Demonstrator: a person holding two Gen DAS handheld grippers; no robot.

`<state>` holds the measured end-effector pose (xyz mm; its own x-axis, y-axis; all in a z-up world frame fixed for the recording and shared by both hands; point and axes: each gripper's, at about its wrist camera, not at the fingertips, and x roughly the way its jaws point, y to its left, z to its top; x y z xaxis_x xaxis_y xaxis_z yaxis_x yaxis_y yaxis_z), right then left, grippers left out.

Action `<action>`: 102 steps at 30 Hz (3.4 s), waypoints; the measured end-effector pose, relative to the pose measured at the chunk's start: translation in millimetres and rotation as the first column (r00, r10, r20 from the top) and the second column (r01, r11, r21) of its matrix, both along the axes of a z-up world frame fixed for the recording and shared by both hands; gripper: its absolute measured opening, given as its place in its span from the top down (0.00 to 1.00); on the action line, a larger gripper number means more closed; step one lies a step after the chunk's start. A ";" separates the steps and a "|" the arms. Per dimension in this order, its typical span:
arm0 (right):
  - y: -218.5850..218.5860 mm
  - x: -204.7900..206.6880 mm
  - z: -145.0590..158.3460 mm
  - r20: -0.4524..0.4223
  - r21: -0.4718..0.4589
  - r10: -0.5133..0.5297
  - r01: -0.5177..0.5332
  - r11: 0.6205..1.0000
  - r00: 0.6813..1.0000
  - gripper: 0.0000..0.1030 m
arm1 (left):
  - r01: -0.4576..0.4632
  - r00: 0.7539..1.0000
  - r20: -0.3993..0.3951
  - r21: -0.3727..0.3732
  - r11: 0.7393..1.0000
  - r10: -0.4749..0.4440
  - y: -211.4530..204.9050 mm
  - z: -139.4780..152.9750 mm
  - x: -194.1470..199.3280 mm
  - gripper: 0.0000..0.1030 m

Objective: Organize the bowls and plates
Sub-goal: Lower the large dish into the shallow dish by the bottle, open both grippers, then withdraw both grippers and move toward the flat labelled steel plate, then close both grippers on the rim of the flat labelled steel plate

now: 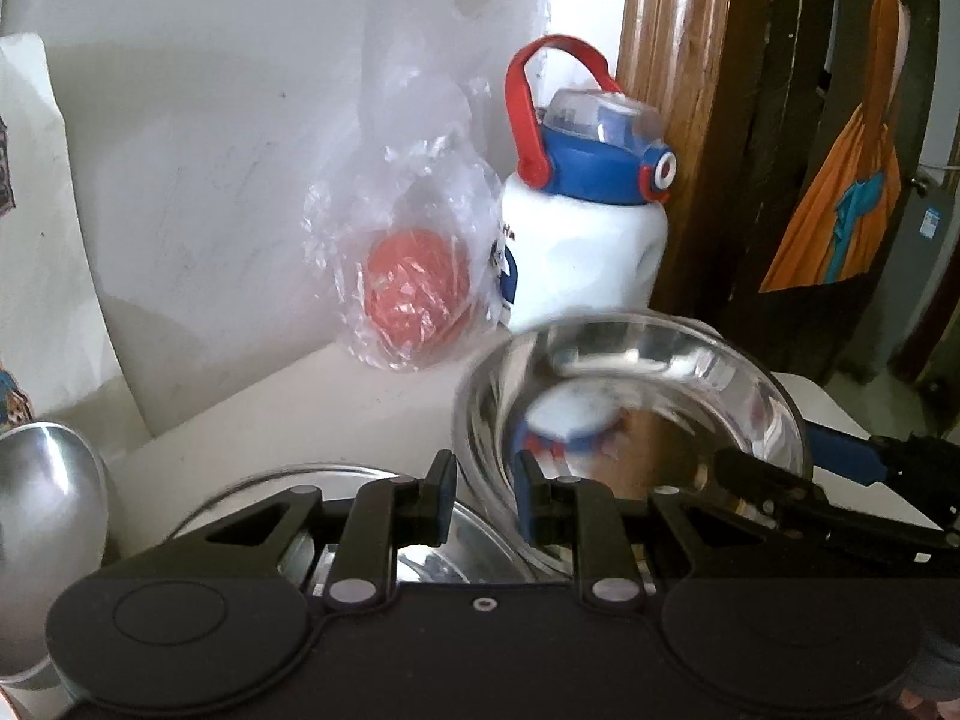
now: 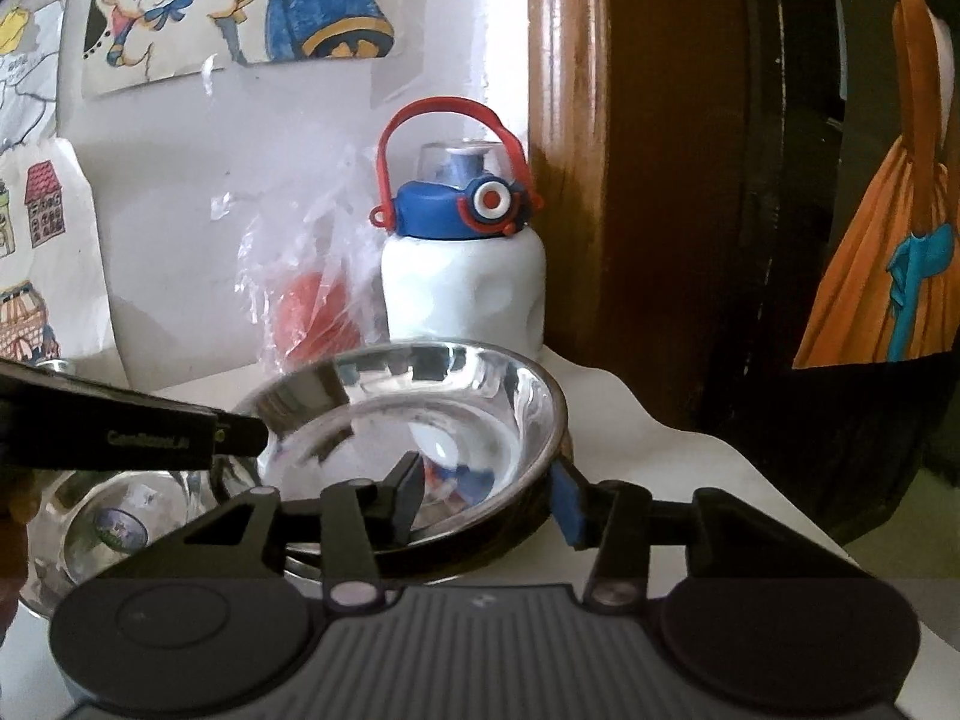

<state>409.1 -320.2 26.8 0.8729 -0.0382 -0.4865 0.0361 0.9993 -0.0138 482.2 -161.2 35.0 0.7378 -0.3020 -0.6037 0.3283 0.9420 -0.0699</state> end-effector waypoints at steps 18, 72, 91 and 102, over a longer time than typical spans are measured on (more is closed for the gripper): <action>14.5 -51.6 47.3 0.156 -0.029 -0.008 0.012 1.000 0.988 0.00 | -0.064 0.984 0.166 -0.014 0.998 0.066 53.8 59.8 -55.8 0.11; 28.7 -59.8 -15.6 -0.069 0.549 0.062 -0.014 0.836 0.996 0.03 | -0.338 0.932 -0.269 -0.410 0.847 0.242 133.0 -21.5 -95.3 0.01; 36.4 -41.5 -29.4 -0.044 0.640 0.110 -0.056 0.766 0.993 0.53 | -0.456 0.886 -0.384 -0.612 0.646 0.260 149.4 -38.1 -88.5 0.42; 41.8 -42.3 -26.5 -0.056 0.608 0.107 -0.051 0.792 0.993 0.86 | -0.528 0.840 -0.463 -0.571 0.629 0.284 160.8 -46.1 -87.8 0.91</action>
<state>366.8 -278.4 0.3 0.8151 0.3555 -0.4574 -0.0171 0.8040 0.5944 394.4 -0.5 -11.1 0.7008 -0.4172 -0.5787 -0.2303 0.6355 -0.7370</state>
